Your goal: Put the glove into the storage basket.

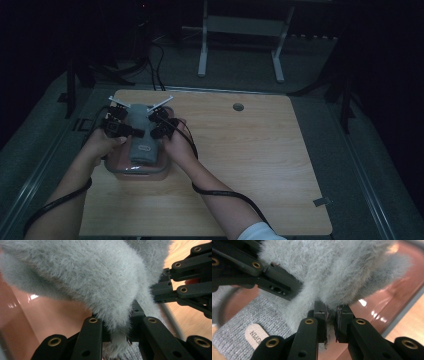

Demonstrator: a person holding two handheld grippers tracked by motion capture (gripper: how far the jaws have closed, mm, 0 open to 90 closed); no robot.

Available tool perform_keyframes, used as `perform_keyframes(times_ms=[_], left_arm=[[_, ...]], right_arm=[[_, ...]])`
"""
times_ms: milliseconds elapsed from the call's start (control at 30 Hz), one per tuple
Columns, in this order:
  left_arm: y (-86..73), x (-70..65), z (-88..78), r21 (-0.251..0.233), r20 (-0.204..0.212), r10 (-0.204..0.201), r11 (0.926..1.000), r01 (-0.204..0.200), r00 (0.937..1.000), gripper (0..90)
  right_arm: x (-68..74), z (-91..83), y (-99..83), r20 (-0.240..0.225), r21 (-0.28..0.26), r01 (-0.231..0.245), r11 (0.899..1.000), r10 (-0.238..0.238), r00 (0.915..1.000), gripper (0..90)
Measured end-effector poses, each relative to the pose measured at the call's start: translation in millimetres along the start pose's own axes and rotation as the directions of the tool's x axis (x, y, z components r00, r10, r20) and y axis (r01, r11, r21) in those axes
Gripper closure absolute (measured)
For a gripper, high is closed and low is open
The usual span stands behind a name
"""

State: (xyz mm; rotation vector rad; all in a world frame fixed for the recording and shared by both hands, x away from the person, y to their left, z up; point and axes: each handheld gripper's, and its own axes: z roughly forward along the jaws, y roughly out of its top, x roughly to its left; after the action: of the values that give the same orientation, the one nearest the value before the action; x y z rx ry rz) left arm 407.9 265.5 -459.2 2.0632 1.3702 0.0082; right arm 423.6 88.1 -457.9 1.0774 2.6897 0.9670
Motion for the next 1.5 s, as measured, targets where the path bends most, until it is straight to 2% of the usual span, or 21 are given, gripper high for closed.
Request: perform_keyframes(times_ms=[233,367,400,533,600,733,833,867,900,933,967,1000,1067,1100,1133,1200,1267,1300,1333,1400,1500], left_arm=[[-5.8,6.9,25.0,0.061,-0.024,-0.002,0.9981,0.003,0.9997,78.4],[-5.2,8.3,33.2,0.074,-0.032,-0.005,0.9972,0.007,0.9995,78.3],[-5.2,8.3,33.2,0.074,-0.032,-0.005,0.9972,0.007,0.9995,78.2],[-4.5,8.9,43.2,0.118,-0.064,0.000,0.9930,0.008,0.9979,76.8],[-5.0,9.3,47.5,0.130,-0.087,-0.002,0.9915,0.013,0.9962,75.6],[-5.2,9.7,50.8,0.127,-0.111,-0.009,0.9916,0.024,0.9938,71.6],[-5.6,9.4,48.3,0.101,-0.137,0.004,0.9949,0.010,0.9905,61.4],[-5.6,9.4,48.3,0.101,-0.137,0.004,0.9949,0.010,0.9905,60.9],[-6.5,9.7,45.0,0.078,-0.141,-0.004,0.9968,0.015,0.9900,59.1],[-6.9,8.6,43.3,0.071,-0.163,0.003,0.9975,0.009,0.9867,55.1],[-6.9,8.6,43.3,0.071,-0.163,0.003,0.9975,0.009,0.9867,50.1],[-7.9,6.6,37.6,0.029,-0.177,0.010,0.9996,-0.005,0.9842,47.4],[-8.7,3.6,31.7,-0.003,-0.219,0.021,0.9997,-0.023,0.9755,38.3],[-9.3,2.2,28.3,-0.017,-0.228,0.033,0.9991,-0.038,0.9731,34.1],[-10.3,0.6,25.1,-0.041,-0.244,0.035,0.9981,-0.046,0.9692,32.6],[-12.4,-3.0,18.5,-0.044,-0.270,0.046,0.9972,-0.061,0.9616,23.7],[-16.6,-4.6,11.6,-0.057,-0.242,0.046,0.9965,-0.061,0.9693,23.0],[-16.6,-4.6,11.6,-0.057,-0.242,0.046,0.9965,-0.061,0.9693,21.6],[-22.4,-7.4,6.4,-0.079,-0.227,0.054,0.9941,-0.074,0.9724,17.5],[-28.5,-10.6,2.7,-0.101,-0.211,0.062,0.9913,-0.084,0.9756,16.6],[-35.8,-15.3,-0.6,-0.117,-0.194,0.065,0.9892,-0.089,0.9789,12.8]], right_arm=[[-2.6,27.2,-7.4,0.034,0.092,-0.028,0.995,0.025,0.9991,82.3],[-1.4,33.6,-8.0,0.082,0.114,-0.020,0.993,0.011,0.9966,82.0],[-1.4,33.6,-8.0,0.082,0.114,-0.020,0.993,0.011,0.9966,82.0],[-4.3,38.4,-6.6,0.094,0.158,0.001,0.987,-0.016,0.9955,71.1],[-5.6,39.7,-7.2,0.089,0.161,0.003,0.987,-0.017,0.9959,64.2],[-7.4,37.9,-8.1,0.067,0.146,0.013,0.989,-0.023,0.9975,60.5],[-7.9,33.6,-7.3,0.058,0.127,0.024,0.992,-0.032,0.9978,55.7],[-8.2,31.3,-6.9,0.054,0.118,0.034,0.992,-0.041,0.9977,54.6],[-8.0,28.4,-6.7,0.046,0.111,0.038,0.993,-0.043,0.9980,52.2],[-8.2,25.3,-6.4,0.034,0.099,0.048,0.994,-0.052,0.9981,49.6],[-8.2,25.3,-6.4,0.034,0.099,0.048,0.994,-0.052,0.9981,49.6],[-9.1,18.0,-5.9,0.019,0.076,0.059,0.995,-0.061,0.9980,47.0],[-10.8,10.3,-5.6,0.006,0.052,0.074,0.996,-0.074,0.9972,42.1],[-11.8,6.6,-5.3,0.000,0.041,0.079,0.996,-0.079,0.9969,41.0],[-13.2,3.1,-5.1,-0.007,0.029,0.083,0.996,-0.083,0.9965,39.8],[-14.7,-2.5,-5.1,-0.023,0.019,0.085,0.996,-0.085,0.9961,36.6],[-16.3,-8.0,-6.3,-0.038,0.012,0.094,0.996,-0.093,0.9949,30.4],[-18.0,-10.1,-7.4,-0.049,0.008,0.098,0.995,-0.097,0.9940,28.6],[-19.3,-11.9,-8.4,-0.060,0.004,0.096,0.995,-0.096,0.9936,26.4],[-21.1,-14.6,-10.4,-0.078,-0.011,0.103,0.995,-0.104,0.9915,24.1],[-20.6,-17.4,-14.2,-0.067,-0.024,0.127,0.992,-0.129,0.9894,21.9]])
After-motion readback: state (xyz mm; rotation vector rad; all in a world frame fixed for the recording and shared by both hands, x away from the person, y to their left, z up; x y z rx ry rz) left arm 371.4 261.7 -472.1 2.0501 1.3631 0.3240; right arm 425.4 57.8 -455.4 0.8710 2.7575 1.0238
